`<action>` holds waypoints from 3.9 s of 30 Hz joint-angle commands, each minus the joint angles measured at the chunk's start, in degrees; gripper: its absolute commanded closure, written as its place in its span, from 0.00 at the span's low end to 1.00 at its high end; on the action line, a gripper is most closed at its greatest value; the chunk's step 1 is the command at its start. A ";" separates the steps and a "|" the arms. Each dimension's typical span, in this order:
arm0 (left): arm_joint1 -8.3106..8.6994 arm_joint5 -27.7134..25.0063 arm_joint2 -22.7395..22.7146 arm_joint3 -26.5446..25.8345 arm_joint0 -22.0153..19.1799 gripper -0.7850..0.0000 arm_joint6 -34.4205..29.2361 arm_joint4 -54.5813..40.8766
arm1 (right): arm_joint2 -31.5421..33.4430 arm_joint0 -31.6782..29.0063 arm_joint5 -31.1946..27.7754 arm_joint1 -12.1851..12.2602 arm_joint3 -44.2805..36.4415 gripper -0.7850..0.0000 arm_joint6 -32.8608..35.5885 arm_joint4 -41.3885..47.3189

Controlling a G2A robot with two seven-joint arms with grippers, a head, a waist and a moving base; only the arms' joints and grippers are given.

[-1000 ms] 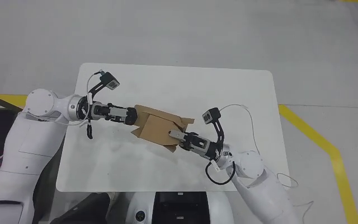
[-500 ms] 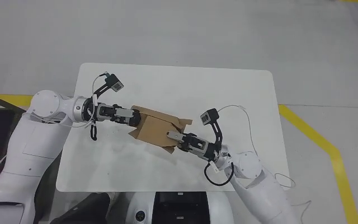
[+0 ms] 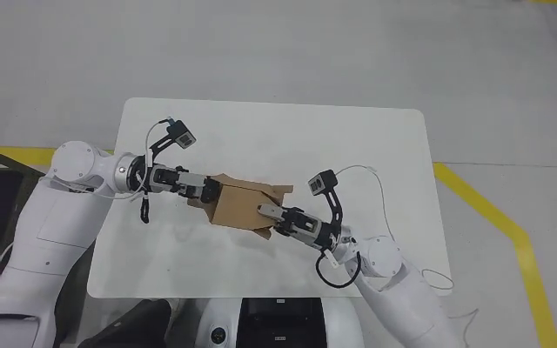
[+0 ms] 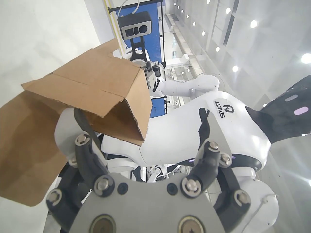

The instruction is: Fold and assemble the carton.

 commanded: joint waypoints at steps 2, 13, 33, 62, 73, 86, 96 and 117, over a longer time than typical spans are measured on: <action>-0.04 -0.39 -0.17 0.18 0.09 0.00 0.24 0.61 | 0.02 -0.11 -0.14 0.06 -0.24 1.00 0.52 0.25; -0.17 0.26 -0.38 -0.37 0.31 0.00 -0.04 -1.58 | -0.87 0.02 -0.24 -0.04 0.14 1.00 0.07 0.09; 1.79 3.88 4.48 -3.24 -0.06 0.00 -0.04 -8.82 | -0.95 0.56 -1.69 -0.49 2.98 1.00 -3.45 2.25; 2.39 4.61 8.07 0.90 -2.28 0.51 -0.04 -15.36 | -2.39 1.36 -3.77 -1.06 3.82 1.00 -4.35 -0.16; 1.81 3.80 8.62 1.64 -2.83 0.59 1.04 -9.54 | -2.46 1.62 -3.80 -1.16 3.23 1.00 -4.55 -0.78; 1.12 4.05 8.52 0.75 -2.40 0.91 0.65 -7.50 | -2.45 1.74 -3.78 -1.28 3.16 1.00 -4.88 -0.61; 0.70 4.17 8.26 0.94 -2.25 1.00 0.49 -5.79 | -2.12 1.52 -3.52 -1.43 3.25 0.20 -6.17 0.85; 0.20 0.69 6.85 0.93 -0.63 1.00 4.55 1.52 | -0.33 0.52 -3.61 -1.45 1.83 0.00 -5.52 4.64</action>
